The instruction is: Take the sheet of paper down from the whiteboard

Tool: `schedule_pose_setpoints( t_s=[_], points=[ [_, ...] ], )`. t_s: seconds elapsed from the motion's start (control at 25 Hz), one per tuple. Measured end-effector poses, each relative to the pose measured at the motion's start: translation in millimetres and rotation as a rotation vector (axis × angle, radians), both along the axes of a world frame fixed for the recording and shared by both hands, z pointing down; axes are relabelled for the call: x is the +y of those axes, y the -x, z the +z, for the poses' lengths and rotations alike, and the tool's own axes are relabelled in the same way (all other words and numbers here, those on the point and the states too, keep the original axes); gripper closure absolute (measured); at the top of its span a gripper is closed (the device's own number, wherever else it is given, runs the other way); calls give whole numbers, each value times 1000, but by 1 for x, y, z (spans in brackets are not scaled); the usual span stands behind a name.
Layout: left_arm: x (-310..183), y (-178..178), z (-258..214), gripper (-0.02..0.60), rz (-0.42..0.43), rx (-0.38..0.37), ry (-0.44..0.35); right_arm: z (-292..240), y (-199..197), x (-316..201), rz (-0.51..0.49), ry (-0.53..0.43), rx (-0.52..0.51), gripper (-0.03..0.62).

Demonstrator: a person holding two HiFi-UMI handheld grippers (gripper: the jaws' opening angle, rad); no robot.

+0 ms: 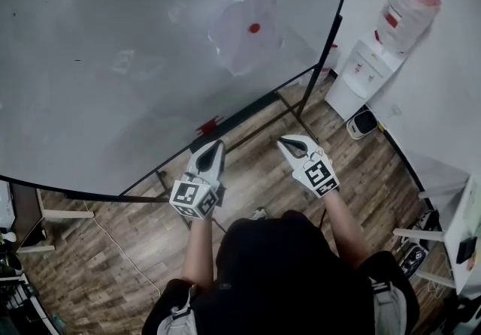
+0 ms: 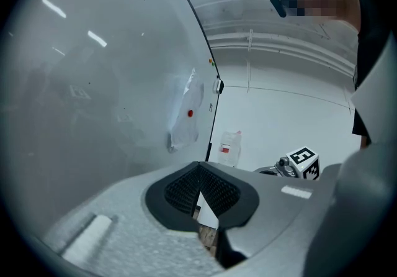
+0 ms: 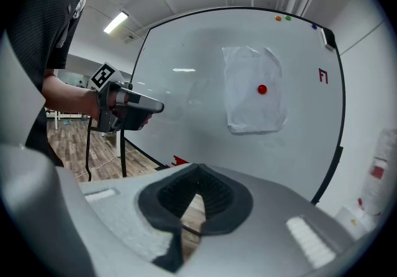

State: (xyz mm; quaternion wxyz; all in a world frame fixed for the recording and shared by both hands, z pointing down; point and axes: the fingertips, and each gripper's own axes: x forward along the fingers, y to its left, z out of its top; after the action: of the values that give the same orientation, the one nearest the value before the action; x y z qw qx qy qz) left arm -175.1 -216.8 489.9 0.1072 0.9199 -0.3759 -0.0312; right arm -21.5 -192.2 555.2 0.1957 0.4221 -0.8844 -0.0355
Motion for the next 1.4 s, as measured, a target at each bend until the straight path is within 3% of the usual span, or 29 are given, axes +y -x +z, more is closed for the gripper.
schedule_pose_setpoints(
  t_s=[0.6,1.4],
  points=[
    [-5,12,7,571,-15,-16,23,4,-4,-14,16,9,-9,589],
    [-77,-19,-30,572,-92,-30,-43,-48,-19,-110,-84,-98,-31,589]
  ],
)
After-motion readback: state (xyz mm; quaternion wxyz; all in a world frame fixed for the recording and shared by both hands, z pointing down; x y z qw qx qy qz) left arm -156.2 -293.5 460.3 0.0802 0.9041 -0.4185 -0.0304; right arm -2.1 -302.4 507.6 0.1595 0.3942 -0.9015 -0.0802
